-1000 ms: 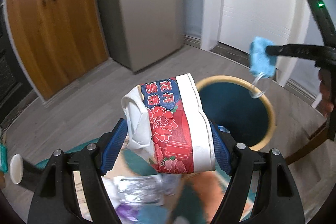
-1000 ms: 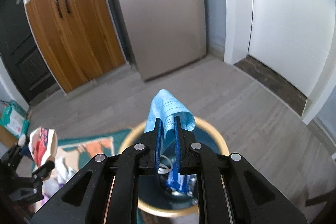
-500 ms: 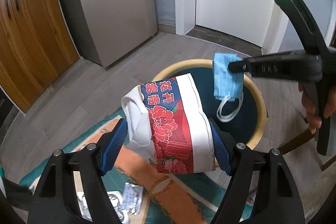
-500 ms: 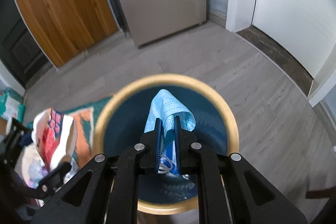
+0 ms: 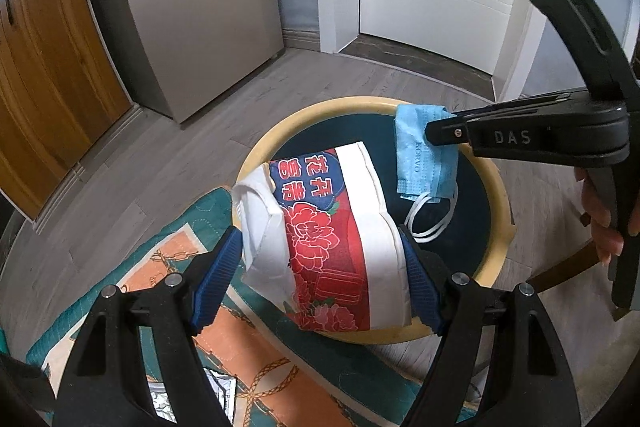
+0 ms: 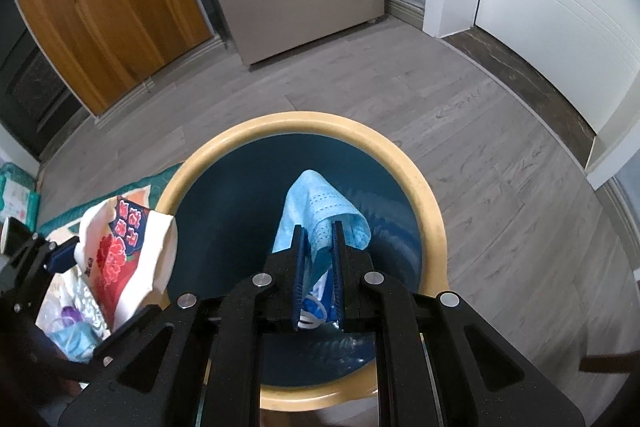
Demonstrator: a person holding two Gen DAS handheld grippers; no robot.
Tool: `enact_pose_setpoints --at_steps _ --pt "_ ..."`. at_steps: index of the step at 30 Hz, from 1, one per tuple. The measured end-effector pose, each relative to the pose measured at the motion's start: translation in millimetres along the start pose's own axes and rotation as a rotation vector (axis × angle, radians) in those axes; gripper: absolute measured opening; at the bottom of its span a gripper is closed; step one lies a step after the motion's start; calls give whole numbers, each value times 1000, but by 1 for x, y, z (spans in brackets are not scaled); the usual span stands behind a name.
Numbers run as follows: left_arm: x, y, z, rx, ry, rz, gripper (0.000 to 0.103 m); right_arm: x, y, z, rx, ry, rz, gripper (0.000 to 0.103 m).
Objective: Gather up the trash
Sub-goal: 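Carry both items over the bin and release them inside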
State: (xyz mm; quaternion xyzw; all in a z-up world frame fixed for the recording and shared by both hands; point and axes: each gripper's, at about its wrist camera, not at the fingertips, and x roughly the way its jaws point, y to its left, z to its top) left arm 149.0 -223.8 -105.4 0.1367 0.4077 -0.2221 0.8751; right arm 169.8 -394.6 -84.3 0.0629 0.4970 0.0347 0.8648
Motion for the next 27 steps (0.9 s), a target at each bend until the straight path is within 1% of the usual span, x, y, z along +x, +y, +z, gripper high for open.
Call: enact_pose_setpoints --at_steps 1,3,5,7,8,10,11,12,14,16,18,20,24,27 --pt "-1 0 -2 -3 2 1 76 0 0 0 0 -2 -5 17" --pt "-1 3 -4 -13 11 11 76 0 0 1 4 -5 -9 25" --pt "-2 6 -4 -25 15 17 76 0 0 0 11 -9 -11 31" --pt "-4 9 -4 -39 11 19 79 -1 0 1 16 -15 -11 35" --pt "-6 11 -4 -47 6 24 82 -2 -1 2 18 -18 -13 38" --pt "-11 14 -5 -57 -8 25 83 -3 -2 3 27 -23 -11 41" --pt "-14 16 -4 -60 -12 27 84 -5 -2 3 35 -27 -11 47" --pt "-16 17 -4 -61 -16 33 84 -6 -2 4 41 -30 -8 57" --pt "-24 20 -5 -64 -29 44 86 -8 -4 5 61 -40 11 68" --pt "-33 24 -7 -72 -43 53 87 -12 -3 6 71 -49 17 72" --pt "-42 29 -8 -79 -54 61 88 -16 -1 6 75 -64 24 79" --pt "-51 35 -11 -87 -61 74 88 -20 2 6 79 -72 27 80" --pt "-72 50 -18 -120 -74 94 89 -27 16 6 64 -84 24 85" --pt "-90 61 -24 -146 -83 110 89 -37 29 6 34 -114 15 89"
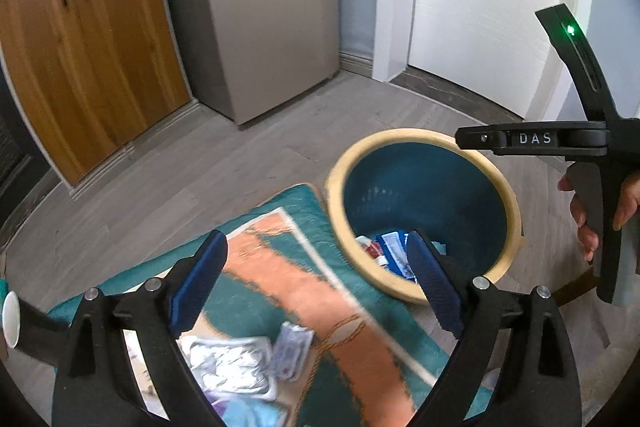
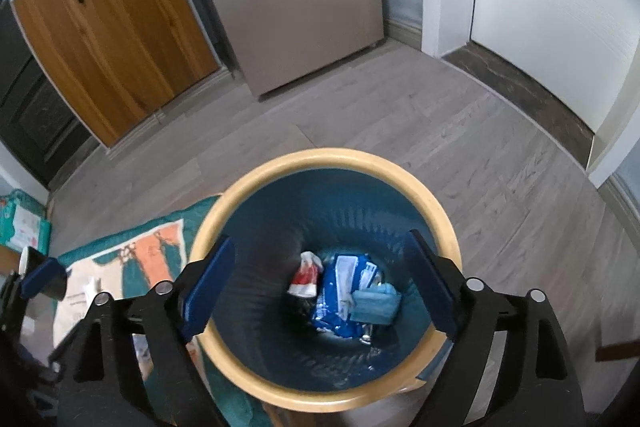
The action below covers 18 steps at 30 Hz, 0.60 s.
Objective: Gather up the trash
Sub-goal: 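Carry both items over the bin and release them inside, then move both tools back over the mat toward remaining trash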
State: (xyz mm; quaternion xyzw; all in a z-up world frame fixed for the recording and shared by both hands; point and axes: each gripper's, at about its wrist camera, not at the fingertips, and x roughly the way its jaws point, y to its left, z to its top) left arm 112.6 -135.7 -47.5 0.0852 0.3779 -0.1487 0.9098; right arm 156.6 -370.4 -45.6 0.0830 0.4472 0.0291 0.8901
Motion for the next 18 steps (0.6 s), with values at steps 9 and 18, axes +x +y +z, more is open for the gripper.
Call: enact_pose_setpoints --at_steps 9,18 --pt "-64 51 -16 -60 -49 92 91 -18 40 -1 -33 -25 33 91" --pt "-123 119 -53 -200 -70 208 92 -26 109 -10 -118 -13 101 92"
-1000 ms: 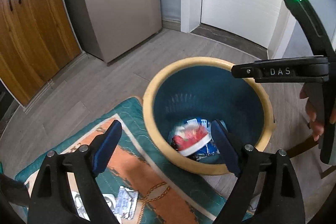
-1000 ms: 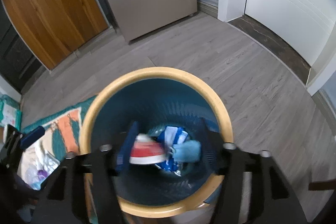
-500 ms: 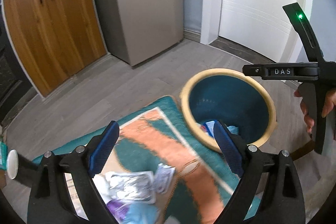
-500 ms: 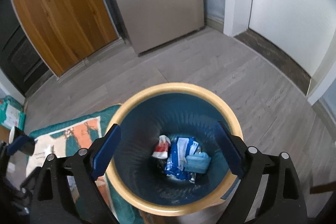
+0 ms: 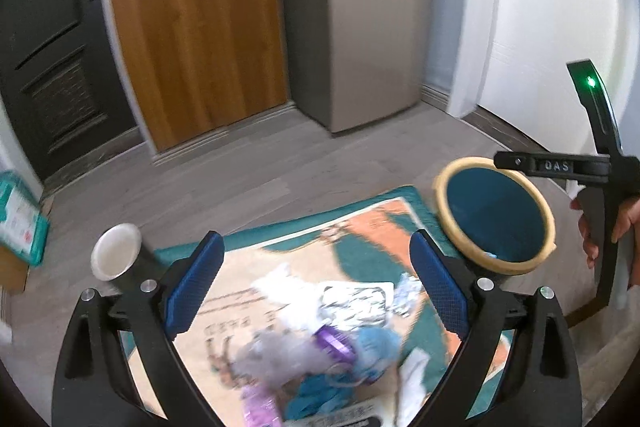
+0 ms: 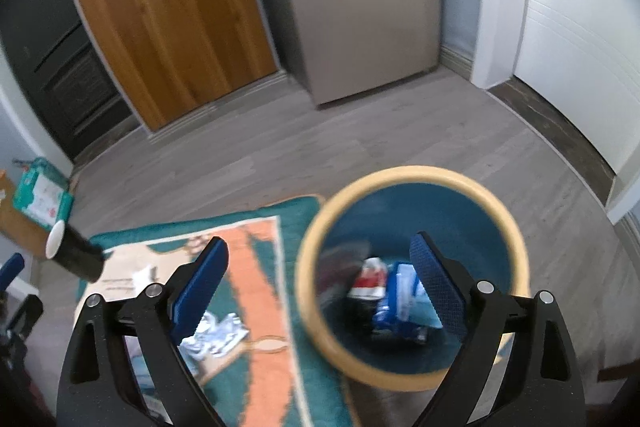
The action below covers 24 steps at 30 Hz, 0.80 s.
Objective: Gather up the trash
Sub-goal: 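Move both tools back over the mat toward remaining trash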
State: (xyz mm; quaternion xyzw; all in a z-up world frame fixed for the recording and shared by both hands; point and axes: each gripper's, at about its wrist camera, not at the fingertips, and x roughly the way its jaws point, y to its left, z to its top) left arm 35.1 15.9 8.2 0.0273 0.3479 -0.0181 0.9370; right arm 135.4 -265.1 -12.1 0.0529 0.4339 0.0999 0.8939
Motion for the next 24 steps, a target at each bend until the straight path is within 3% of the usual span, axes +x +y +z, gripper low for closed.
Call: enact_pose_setpoints --at_steps 8,24 --pt "-33 41 -22 -58 -15 82 93 10 63 -21 -115 50 15 92" --pt "-44 89 -57 -101 55 185 93 18 120 -71 -159 145 63 93"
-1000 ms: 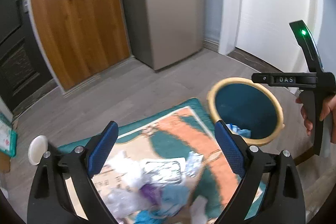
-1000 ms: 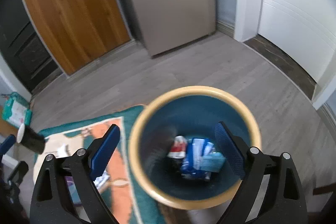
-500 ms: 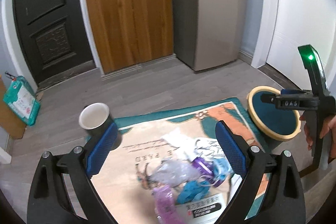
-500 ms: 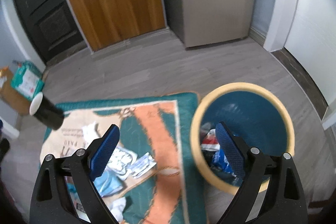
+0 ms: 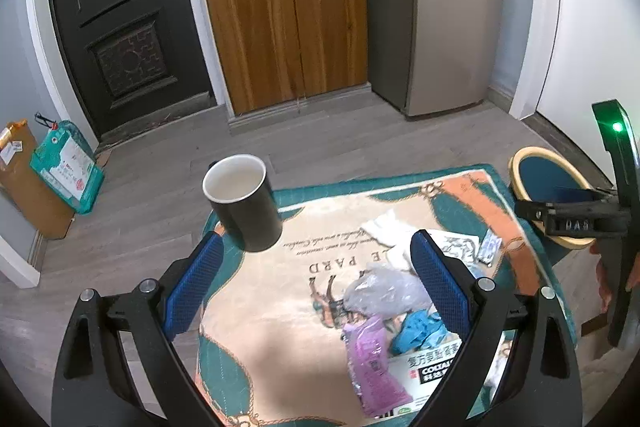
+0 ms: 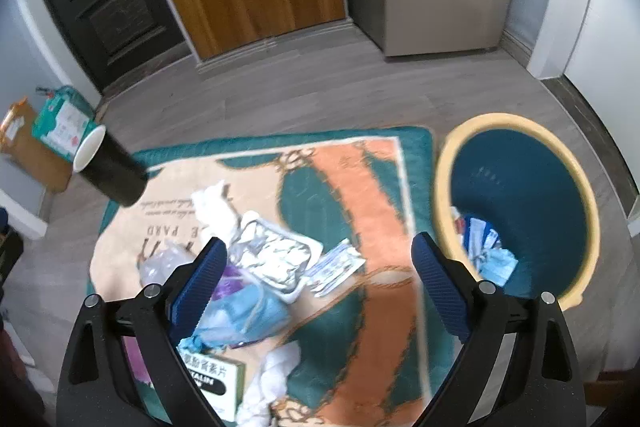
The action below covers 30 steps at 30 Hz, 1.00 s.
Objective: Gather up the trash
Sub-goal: 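Move both tools back over the mat toward remaining trash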
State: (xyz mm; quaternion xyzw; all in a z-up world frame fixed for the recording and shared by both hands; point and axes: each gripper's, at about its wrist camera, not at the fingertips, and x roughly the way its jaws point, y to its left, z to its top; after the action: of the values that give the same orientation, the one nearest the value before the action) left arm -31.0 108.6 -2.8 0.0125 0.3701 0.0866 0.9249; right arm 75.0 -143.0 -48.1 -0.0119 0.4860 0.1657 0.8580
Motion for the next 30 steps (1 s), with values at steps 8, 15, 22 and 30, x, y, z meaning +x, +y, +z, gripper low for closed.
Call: enact_pose_setpoints --at_steps 8,15,22,30 --pt "6 8 -5 -10 25 17 93 21 30 -25 -63 55 35 93" --pt "12 9 -6 4 42 29 93 25 34 -27 -89 63 43 93" --pt "17 12 -4 -27 42 19 93 32 34 -28 -81 78 72 93" --pt "25 9 -5 -22 62 27 93 41 45 -33 -83 103 112 93"
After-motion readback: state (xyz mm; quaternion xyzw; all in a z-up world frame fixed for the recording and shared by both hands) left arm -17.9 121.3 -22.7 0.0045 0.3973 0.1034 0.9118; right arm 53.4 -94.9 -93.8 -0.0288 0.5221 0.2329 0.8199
